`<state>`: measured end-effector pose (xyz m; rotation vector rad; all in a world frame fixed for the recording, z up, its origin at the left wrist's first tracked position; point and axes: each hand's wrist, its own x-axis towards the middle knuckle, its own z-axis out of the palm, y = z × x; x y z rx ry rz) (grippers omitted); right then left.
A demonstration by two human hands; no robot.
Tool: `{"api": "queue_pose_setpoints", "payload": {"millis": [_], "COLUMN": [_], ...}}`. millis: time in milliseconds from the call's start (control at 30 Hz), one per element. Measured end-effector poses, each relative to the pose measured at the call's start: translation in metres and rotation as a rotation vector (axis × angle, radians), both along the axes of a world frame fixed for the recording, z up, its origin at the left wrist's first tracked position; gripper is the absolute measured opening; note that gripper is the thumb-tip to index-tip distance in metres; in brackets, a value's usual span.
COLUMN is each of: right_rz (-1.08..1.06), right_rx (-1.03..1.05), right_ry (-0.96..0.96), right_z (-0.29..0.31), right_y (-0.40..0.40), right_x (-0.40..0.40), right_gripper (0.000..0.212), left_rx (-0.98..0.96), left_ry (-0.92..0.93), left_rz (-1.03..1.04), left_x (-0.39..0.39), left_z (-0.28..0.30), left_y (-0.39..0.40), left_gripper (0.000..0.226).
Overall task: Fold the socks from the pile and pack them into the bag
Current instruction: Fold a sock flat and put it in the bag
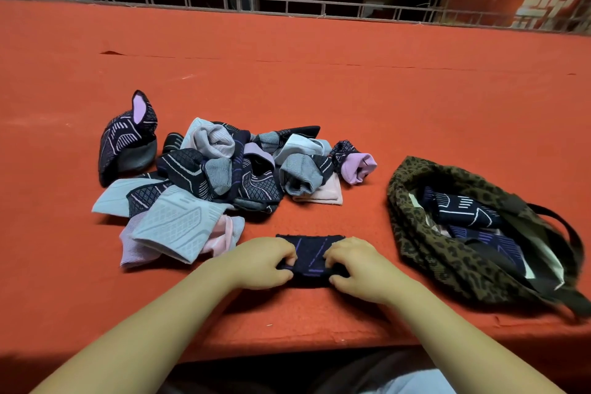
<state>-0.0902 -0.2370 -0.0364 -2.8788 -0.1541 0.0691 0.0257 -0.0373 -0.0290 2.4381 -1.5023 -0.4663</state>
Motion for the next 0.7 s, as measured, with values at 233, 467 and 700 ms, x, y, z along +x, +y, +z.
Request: {"api": "queue_pose_setpoints", "payload": {"millis": [233, 467, 700], "right_rz": [-0.071, -0.315, -0.438], "right_rx": [0.303, 0.327, 0.333], "right_ry": [0.315, 0.152, 0.224], "right_z": [0.032, 0.010, -0.005], "right_y": [-0.001, -0.006, -0.007], "right_x": [-0.007, 0.001, 0.001], "right_gripper": [0.011, 0.012, 0.028], "left_rx": [0.088, 0.108, 0.193], "left_ry": [0.547, 0.224, 0.402], "left_rz": [0.121, 0.290, 0.426], "left_x": [-0.001, 0.004, 0.007], "left_z": [0.026, 0.008, 0.001], "left_y": [0.004, -0.008, 0.000], "left_gripper": [0.015, 0.013, 0.033]}}
